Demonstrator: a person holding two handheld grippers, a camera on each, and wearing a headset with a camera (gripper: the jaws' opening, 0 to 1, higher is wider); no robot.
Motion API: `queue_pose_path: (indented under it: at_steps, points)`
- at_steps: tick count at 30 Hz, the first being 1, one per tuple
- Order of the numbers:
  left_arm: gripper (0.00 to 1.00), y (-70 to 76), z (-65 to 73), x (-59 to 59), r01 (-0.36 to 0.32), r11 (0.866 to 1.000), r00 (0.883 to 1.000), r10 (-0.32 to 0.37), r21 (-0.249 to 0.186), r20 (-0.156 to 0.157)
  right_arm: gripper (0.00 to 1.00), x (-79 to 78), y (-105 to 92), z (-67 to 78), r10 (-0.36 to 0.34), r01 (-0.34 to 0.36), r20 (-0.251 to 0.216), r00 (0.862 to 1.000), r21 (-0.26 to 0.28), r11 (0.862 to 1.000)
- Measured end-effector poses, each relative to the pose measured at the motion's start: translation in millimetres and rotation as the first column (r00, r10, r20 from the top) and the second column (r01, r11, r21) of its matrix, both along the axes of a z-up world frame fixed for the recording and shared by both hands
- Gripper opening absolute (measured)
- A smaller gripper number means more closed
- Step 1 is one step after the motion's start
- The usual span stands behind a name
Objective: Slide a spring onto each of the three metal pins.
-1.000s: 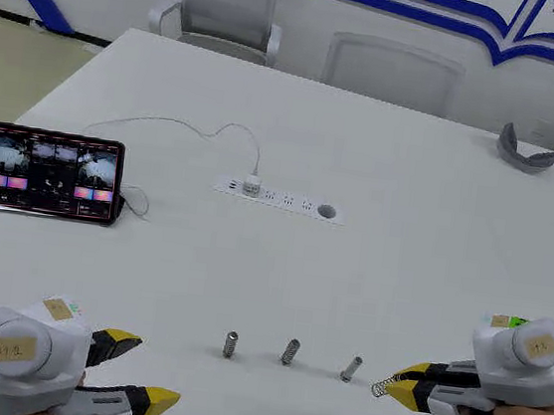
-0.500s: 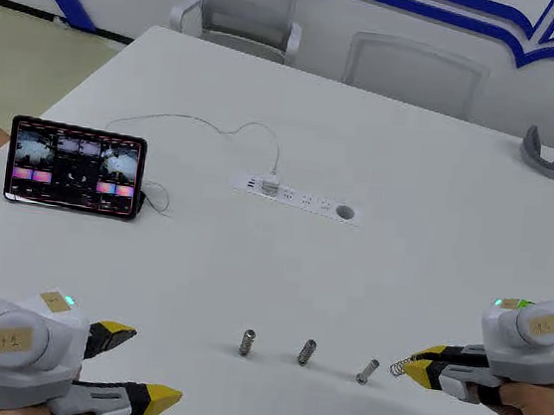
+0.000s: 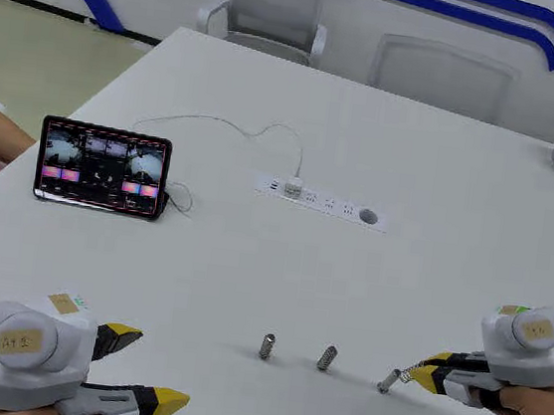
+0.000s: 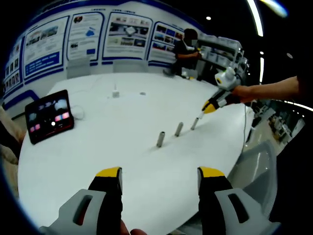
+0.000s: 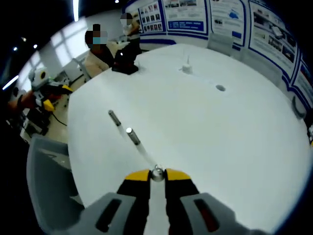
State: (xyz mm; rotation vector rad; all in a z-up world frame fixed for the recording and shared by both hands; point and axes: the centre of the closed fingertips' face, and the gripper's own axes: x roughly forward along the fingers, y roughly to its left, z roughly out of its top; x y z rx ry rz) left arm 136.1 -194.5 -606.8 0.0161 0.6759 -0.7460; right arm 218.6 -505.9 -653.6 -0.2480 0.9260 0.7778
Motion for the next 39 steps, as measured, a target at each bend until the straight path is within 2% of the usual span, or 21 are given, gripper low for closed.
queue_pose_path:
  at_steps: [11, 20, 25, 39]
  points:
    - [0.63, -1.3, -1.2, -5.6, -0.009, 1.000, 1.000, 0.009, 0.000, -0.013, 0.12, 5.6, 6.9, -3.2, 0.012, -0.012, 0.000, 1.000, 0.004, 1.000]
    - [0.64, -3.9, 0.9, -3.8, -0.004, 1.000, 1.000, 0.004, -0.005, -0.004, 0.12, 7.9, 8.6, -7.4, 0.015, -0.015, -0.009, 1.000, 0.001, 1.000]
    - [0.65, -4.5, 4.3, -2.1, -0.003, 1.000, 1.000, 0.003, -0.007, 0.005, 0.13, 9.8, 11.5, -11.2, 0.023, -0.023, -0.017, 1.000, -0.002, 1.000]
    - [0.64, 0.5, 4.9, -3.6, -0.008, 1.000, 1.000, 0.008, 0.001, 0.001, 0.13, 9.4, 19.1, -29.1, 0.064, -0.065, -0.036, 0.997, -0.032, 0.997]
